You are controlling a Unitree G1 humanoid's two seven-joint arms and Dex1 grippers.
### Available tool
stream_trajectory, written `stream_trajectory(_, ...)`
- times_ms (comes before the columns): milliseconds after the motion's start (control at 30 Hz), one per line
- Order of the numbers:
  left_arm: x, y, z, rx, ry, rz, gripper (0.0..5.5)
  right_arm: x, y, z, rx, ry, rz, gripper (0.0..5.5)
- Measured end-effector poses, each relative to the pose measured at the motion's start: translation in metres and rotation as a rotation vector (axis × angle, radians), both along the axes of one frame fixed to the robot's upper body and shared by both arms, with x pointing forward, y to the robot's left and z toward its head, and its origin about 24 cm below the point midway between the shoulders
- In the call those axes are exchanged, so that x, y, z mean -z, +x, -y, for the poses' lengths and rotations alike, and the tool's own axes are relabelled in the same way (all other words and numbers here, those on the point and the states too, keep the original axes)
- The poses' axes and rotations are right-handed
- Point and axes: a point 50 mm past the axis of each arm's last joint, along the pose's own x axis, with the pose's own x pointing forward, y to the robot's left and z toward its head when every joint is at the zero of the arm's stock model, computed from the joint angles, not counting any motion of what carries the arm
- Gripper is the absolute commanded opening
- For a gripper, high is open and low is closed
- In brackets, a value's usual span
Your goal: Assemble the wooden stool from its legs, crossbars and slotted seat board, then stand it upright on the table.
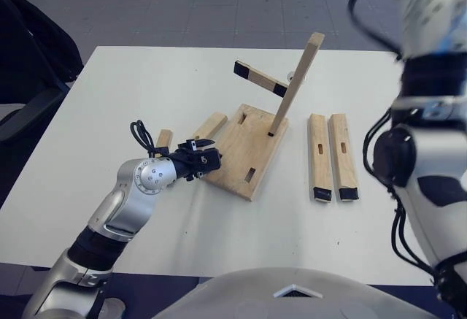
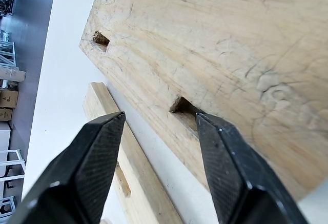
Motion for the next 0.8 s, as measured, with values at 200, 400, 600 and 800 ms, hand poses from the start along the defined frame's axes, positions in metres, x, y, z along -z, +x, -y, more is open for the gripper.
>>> stream_trajectory(200, 0.001, 0.000, 0.000, -0.008, -0.009, 0.001, 2.57, 0.060, -0.027, 0.009, -0.050, -0.167, -0.125, 3.46)
stream_trajectory(400, 0.006, -0.001, 0.000, -0.018, -0.007, -0.028, 2.57, 0.049, -0.025, 0.013, -0.018, 0.002, -0.257, 3.46)
stream_trajectory(600, 0.007, 0.006, 0.009, -0.119, -0.049, -0.052, 2.57, -0.013, -0.031, 0.056, 0.169, 0.186, -0.065, 3.46)
stream_trajectory(800, 0.014, 0.025, 0.032, -0.359, -0.166, -0.072, 2.57, 0.035, -0.041, 0.130, 0.521, 0.011, -0.130, 3.46)
